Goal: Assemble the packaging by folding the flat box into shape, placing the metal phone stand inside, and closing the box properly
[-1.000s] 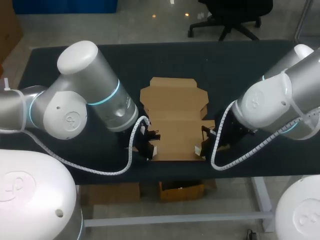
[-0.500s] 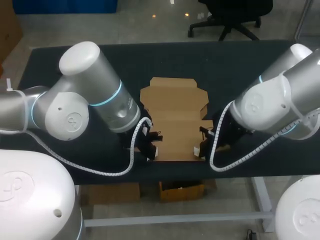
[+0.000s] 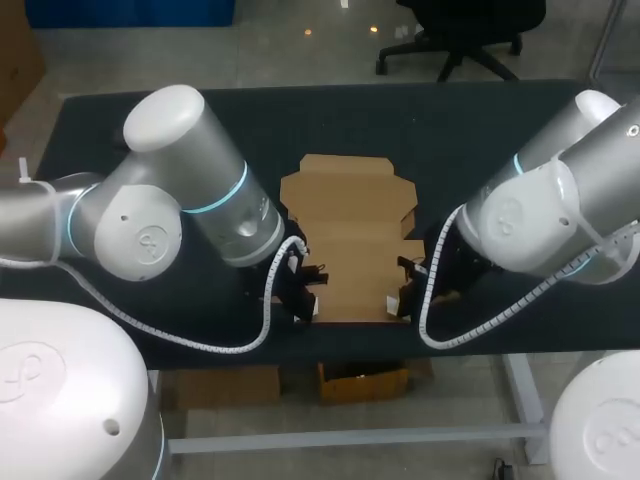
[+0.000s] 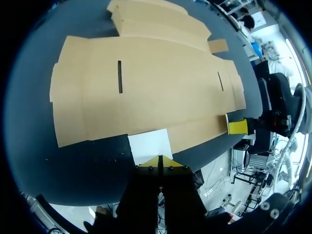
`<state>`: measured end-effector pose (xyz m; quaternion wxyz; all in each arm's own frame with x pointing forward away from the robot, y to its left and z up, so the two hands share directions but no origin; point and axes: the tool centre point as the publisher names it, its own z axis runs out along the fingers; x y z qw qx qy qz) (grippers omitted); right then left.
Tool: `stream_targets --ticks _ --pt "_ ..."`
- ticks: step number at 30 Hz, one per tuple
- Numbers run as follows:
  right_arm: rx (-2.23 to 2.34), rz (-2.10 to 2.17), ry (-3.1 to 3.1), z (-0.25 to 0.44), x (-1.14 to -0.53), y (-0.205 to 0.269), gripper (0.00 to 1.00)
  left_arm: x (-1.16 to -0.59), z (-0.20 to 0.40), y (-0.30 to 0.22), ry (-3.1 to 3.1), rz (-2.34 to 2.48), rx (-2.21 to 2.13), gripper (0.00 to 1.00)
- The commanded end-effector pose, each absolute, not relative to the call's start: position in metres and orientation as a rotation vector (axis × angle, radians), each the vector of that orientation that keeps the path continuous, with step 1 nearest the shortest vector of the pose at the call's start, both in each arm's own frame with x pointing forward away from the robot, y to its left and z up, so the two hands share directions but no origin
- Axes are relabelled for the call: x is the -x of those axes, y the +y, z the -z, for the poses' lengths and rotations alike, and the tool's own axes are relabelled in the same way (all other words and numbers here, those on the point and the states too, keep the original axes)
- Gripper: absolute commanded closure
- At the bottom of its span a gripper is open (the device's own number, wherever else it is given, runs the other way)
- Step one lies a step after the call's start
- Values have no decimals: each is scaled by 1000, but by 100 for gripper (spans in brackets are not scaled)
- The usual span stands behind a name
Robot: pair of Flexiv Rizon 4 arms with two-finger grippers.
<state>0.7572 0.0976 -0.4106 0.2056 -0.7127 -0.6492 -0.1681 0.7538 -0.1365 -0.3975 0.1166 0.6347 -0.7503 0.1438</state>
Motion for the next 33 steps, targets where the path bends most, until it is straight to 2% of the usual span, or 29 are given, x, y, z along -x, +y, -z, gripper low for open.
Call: stream_targets --ticks 1,33 --pt "2005 456 -1819 412 -757 100 100 -755 399 -143 -2205 -411 -1864 100" --pt "2032 426 -1871 419 -759 103 100 -754 403 -144 -2224 -454 -1888 100"
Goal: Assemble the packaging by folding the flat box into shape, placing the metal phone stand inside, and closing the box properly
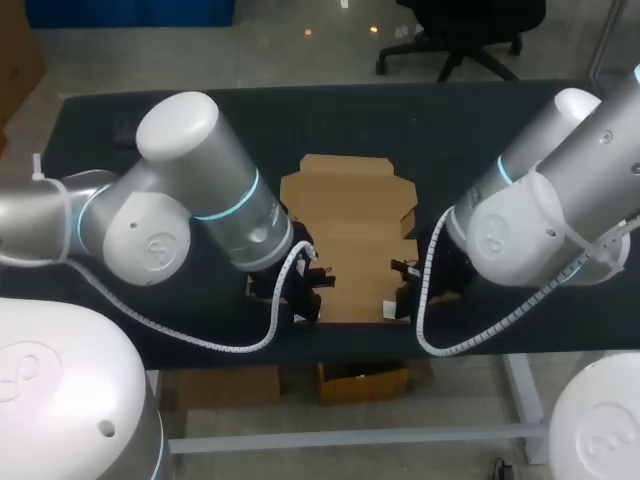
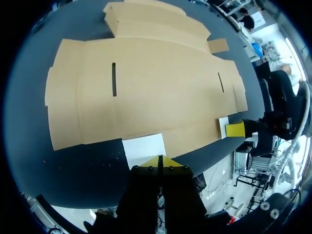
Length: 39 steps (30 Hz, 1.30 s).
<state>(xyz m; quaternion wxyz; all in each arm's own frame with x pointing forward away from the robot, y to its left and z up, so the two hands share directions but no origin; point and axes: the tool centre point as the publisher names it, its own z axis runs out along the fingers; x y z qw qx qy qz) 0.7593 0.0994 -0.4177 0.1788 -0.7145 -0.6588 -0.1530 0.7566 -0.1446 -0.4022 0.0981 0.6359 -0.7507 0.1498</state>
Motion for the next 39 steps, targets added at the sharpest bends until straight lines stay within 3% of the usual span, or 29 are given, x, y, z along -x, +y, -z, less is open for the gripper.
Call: stream_targets --ticks 1,39 --pt "2032 424 -1871 419 -759 103 100 -753 403 -144 -2224 -456 -1888 100" --pt "2078 337 -1897 431 -757 102 100 -758 415 -150 -2262 -426 -2008 100"
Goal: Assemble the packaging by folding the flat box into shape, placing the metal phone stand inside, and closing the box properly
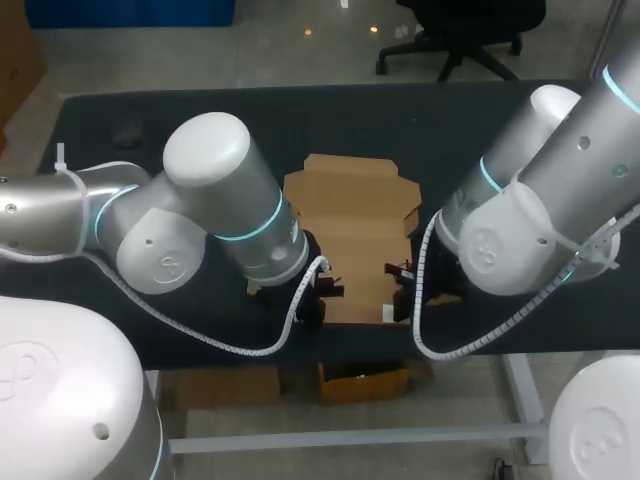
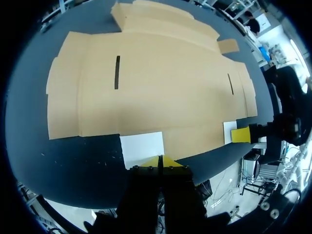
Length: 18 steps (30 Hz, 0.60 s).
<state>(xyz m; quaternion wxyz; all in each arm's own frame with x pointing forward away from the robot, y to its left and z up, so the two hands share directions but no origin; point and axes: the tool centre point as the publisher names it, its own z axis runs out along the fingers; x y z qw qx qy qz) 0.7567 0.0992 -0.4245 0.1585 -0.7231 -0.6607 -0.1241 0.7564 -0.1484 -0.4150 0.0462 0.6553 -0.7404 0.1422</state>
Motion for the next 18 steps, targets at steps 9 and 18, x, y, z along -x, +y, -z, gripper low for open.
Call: stream_targets --ticks 9,18 --pt "2086 382 -1895 419 -753 98 100 -754 400 -142 -2258 -427 -2021 100" --pt "2096 395 -1892 415 -751 94 100 -754 397 -140 -2270 -424 -2028 100"
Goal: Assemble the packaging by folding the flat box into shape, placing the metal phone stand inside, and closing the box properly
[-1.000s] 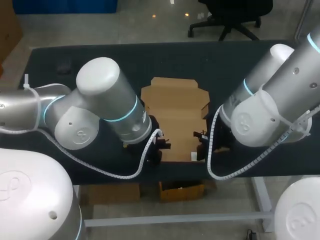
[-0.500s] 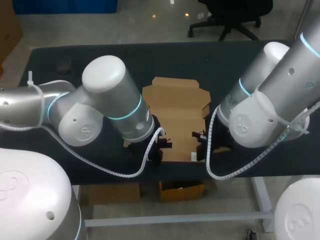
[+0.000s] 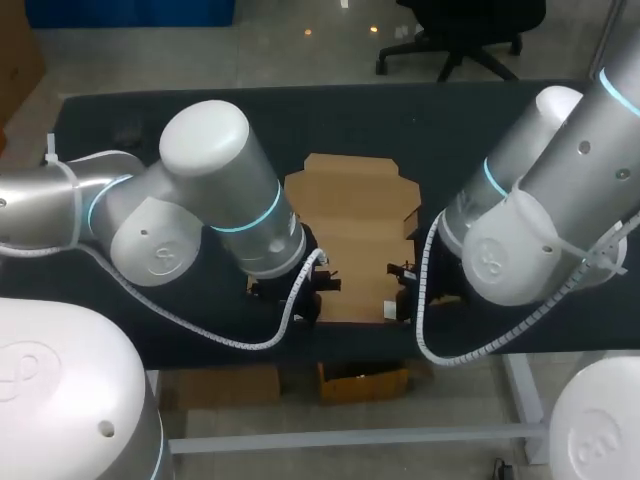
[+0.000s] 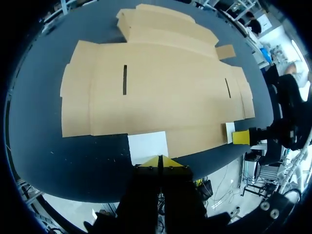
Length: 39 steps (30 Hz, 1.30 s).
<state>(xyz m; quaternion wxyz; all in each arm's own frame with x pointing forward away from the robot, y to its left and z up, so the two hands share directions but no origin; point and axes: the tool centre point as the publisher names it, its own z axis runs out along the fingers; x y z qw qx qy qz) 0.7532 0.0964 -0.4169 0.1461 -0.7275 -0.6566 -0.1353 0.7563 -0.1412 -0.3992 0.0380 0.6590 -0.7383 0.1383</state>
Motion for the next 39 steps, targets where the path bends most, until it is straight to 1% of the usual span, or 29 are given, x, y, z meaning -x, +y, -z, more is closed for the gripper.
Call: stream_targets --ticks 1,23,39 --pt "2097 398 -1892 414 -751 94 100 -754 397 -140 -2271 -423 -2029 100" --pt "2112 433 -1890 404 -748 87 100 -756 391 -135 -2279 -428 -2047 100" --pt "2083 563 -1845 374 -745 55 100 -752 352 -102 -2243 -523 -2126 100"
